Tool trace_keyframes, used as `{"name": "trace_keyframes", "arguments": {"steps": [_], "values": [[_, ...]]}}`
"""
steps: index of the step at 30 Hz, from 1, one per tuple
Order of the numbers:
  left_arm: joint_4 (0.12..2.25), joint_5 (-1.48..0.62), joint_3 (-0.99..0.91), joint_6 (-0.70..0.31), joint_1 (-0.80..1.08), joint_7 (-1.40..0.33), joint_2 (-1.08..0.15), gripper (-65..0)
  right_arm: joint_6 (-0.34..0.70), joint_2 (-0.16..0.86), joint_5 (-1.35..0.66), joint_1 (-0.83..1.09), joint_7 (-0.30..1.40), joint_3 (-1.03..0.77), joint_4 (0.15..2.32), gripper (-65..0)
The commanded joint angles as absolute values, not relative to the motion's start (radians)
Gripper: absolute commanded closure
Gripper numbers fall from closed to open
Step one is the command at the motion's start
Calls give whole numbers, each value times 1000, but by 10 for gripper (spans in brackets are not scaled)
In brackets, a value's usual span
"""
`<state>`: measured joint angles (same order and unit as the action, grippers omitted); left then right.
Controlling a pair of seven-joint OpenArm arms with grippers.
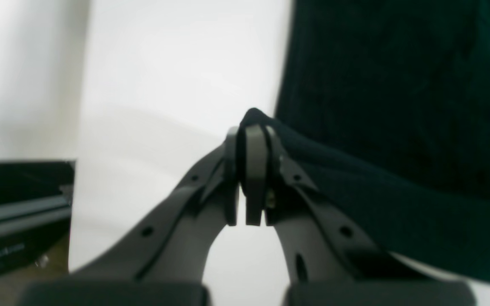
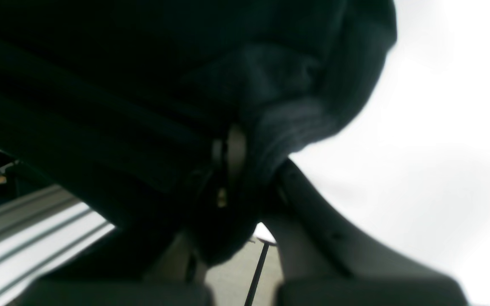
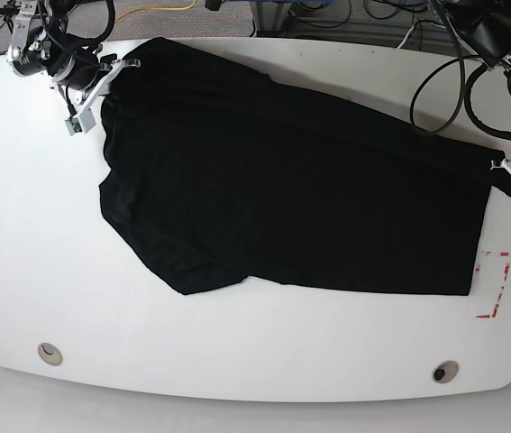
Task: Fold the T-shirt properly
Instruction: 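Release the shirt edge with both grippers and open them, then move the right gripper along the shirt's side edge toward the hem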
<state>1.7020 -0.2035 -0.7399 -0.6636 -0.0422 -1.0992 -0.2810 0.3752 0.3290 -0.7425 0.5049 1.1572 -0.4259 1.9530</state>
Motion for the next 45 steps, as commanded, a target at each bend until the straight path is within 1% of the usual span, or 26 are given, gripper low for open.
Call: {"name": "trace_keyframes", "arguments": {"steps": [1,11,20,22,23,26,28,29,31,32,34,37,39,45], "values": [[1679,-208,-727,-659,-59,-1063,-317,0,378,331,-746,479,1155,-427,1949,0],[1567,-208,-720,-659,-101,-1046,-341,0,378,329,-746,397,1153,-407,1827,0],[1480,-206,-682,-659,-116,-958,-352,0,378,329,-746,360,1148,-412,1788,-5],[1455,-206,-670,-659,-122,-949,-360,0,377,329,-746,346,1148,-414,1788,-33],[1446,-206,-668,-659,-128,-947,-364,0,377,328,-746,341,1148,-414,1790,-60],[1403,-206,-650,-659,-148,-946,-371,0,375,326,-746,335,1148,-415,1790,-173],[1377,-206,-639,-659,-162,-946,-374,-35,375,326,-746,335,1148,-415,1790,-260],[1365,-206,-636,-659,-168,-946,-374,-67,375,326,-746,335,1148,-415,1790,-308],[1354,-206,-634,-659,-176,-946,-374,-136,375,326,-746,335,1148,-415,1791,-380],[1354,-206,-634,-659,-177,-946,-374,-167,375,326,-746,335,1147,-415,1793,-403],[1356,-206,-633,-659,-177,-946,-374,-249,375,325,-748,335,1147,-417,1799,-442],[1357,-208,-633,-659,-180,-947,-374,-332,375,325,-748,335,1147,-417,1833,-445],[1359,-208,-633,-659,-193,-947,-374,-346,375,325,-746,338,1147,-424,1862,-444],[1359,-211,-633,-659,-213,-949,-392,-346,375,323,-751,360,1147,-507,1914,-445]]}}
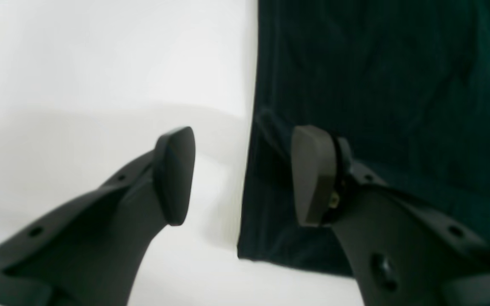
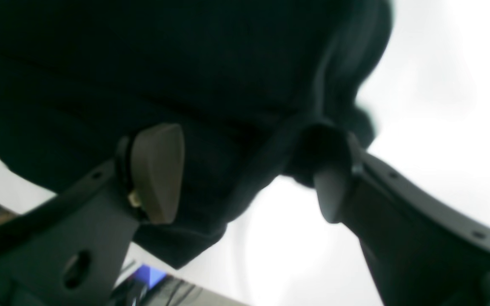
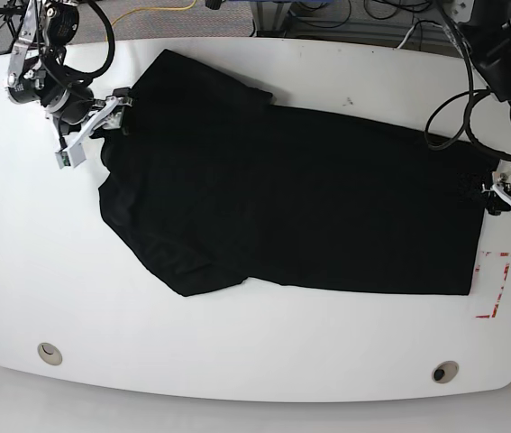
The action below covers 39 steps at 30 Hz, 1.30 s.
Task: Fold the T-shirt properly
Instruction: 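Move the right gripper along the shirt's side edge toward the hem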
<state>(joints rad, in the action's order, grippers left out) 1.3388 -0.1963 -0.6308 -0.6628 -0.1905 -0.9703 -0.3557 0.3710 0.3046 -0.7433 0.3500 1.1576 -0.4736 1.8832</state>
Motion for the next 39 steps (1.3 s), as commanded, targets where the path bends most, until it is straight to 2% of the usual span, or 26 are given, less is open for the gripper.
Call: {"name": "trace_keyframes", "arguments": {"steps": [1,13,21,39], "values": [[1359,-214,-634,-661,-213,-949,-397,-346,377,323,-753,363,1147,-519,1922,-445],[1466,-216,-676,-667,-252,-949,-404,-346,387,259,-802,314,1129,-604,1983,-445],[1517,-216,-707,-667,-252,-947,-404,-346,387,217,-651,180,1113,-591,1942,-445],[1517,-214,-742,-667,-219,-944,-401,-346,407,232,-458,-254,952,-398,1480,-445]]}}
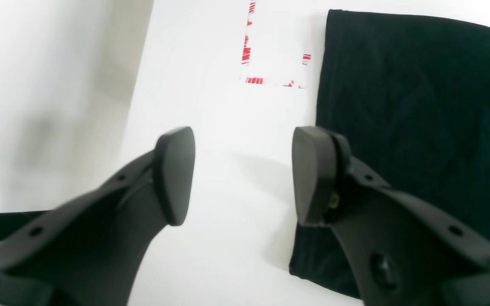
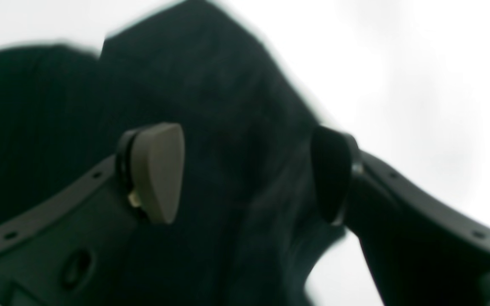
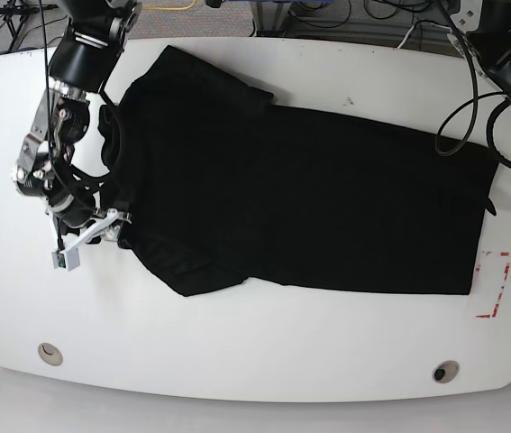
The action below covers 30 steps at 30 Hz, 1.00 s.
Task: Fold the T-shirt properly
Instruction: 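Move the right gripper along the shirt's side edge toward the hem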
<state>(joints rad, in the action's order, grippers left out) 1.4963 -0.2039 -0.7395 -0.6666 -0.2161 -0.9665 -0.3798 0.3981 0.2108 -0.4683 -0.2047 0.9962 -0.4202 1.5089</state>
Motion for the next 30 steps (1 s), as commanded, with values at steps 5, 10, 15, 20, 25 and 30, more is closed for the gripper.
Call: {"name": "trace_keyframes", "arguments": {"steps": [5,10,15,20,25,30], "values": [[1517,-214,-742,-667,-213,-944,-401,-346,407,275,-392,-332,849,-295,1337,-445],[1517,-214,-743,-667,-209,-944,-400,-344,407,306,-343,-401,731,-200,1155,-445],[1517,-216,-745,-667,-196,-943,-400,-344,407,317,-295,-461,608,-159,977,-445],[1517,-216,-745,-667,-194,-943,-400,-344,409,317,-240,-510,519,-159,831,-445],[1514,-216,-745,-667,-193,-943,-398,-344,409,312,-216,-522,496,-157,799,-445],[1512,-216,-745,-667,-193,-943,-398,-344,421,277,-213,-526,503,-154,799,-445]]}}
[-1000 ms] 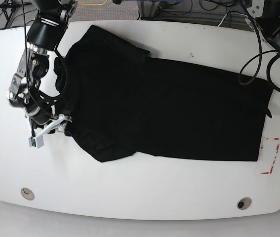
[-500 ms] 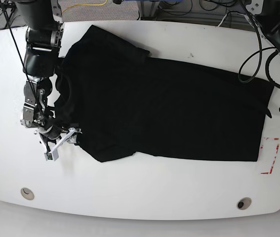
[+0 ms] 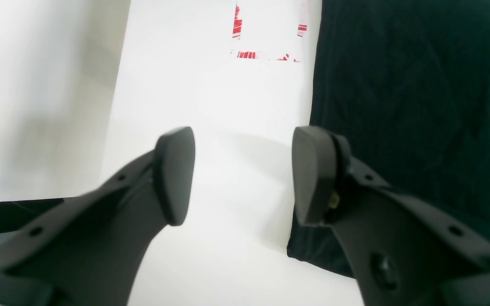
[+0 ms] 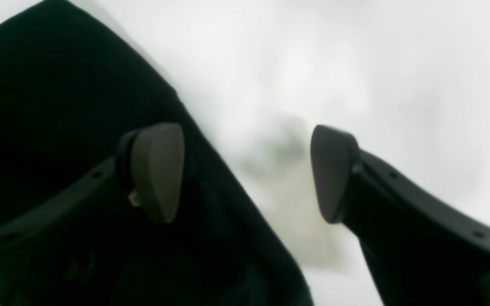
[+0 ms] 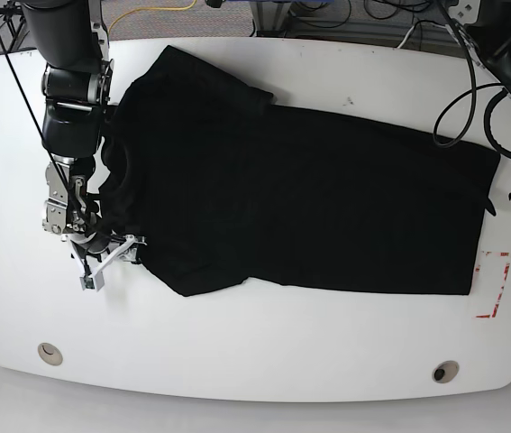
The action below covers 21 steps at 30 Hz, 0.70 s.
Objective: Fold the T-shirt properly
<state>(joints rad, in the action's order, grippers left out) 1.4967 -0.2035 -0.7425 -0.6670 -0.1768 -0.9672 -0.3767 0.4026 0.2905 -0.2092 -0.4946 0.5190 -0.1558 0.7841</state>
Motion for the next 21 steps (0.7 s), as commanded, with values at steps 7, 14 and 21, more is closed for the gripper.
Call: {"name": "trace_keyframes", "arguments": {"steps": [7,14,21], "values": [[1511,-216,-745,-667,-193,-943,-398,-344,423,231,-213,-526,499,-116,799,-445],[1511,-216,-745,-667,-193,-943,-398,-344,421,194,-211,-526,495,-111,796,-442],[1511,-214,-745,-667,-193,-943,-398,-344,421,191,-211,-526,492,-111,796,-241]]}}
